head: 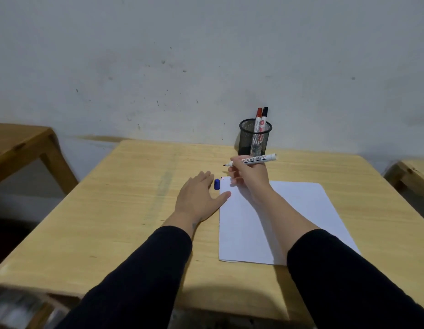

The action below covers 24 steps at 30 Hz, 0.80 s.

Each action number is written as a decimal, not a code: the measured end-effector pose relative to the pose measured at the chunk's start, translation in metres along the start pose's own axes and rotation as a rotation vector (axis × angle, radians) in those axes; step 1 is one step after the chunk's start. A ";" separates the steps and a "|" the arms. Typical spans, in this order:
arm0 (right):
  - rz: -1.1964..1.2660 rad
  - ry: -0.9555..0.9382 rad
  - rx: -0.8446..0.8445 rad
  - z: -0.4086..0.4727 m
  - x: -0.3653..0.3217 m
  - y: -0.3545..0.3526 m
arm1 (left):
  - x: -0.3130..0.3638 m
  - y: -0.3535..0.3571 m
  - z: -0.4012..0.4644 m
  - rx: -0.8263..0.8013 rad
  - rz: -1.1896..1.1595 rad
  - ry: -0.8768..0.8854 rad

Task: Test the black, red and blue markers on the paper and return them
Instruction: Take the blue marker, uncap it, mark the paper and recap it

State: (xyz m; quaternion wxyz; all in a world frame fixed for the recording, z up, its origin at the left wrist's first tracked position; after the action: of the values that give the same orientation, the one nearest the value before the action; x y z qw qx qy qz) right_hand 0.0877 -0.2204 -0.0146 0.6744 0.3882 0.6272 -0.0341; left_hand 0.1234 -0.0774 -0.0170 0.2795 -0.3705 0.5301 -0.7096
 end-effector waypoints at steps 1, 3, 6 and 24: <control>-0.020 -0.025 0.003 0.000 -0.004 0.001 | 0.002 -0.002 0.000 0.004 -0.009 0.004; -0.113 -0.073 0.019 0.010 0.002 0.004 | -0.005 0.007 0.005 -0.025 -0.030 -0.011; -0.383 -0.195 0.095 0.007 -0.012 0.001 | -0.005 0.005 0.004 -0.012 -0.053 -0.001; -0.685 -0.280 0.110 0.027 -0.003 -0.003 | -0.007 0.005 0.006 -0.018 -0.045 -0.022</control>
State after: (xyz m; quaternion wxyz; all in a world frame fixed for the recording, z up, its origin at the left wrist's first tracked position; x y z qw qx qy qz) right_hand 0.1078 -0.2389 -0.0159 0.6813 0.1830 0.6195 -0.3443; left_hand 0.1322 -0.0769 -0.0226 0.2660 -0.3926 0.5251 -0.7067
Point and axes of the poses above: each hand's wrist, its own z-axis towards the middle knuckle, its own y-axis out of the palm, x = y × z, the point moved 10 cm from there along z, towards the middle knuckle, and after that the axes turned 13 degrees about z, right-handed, at the moved point
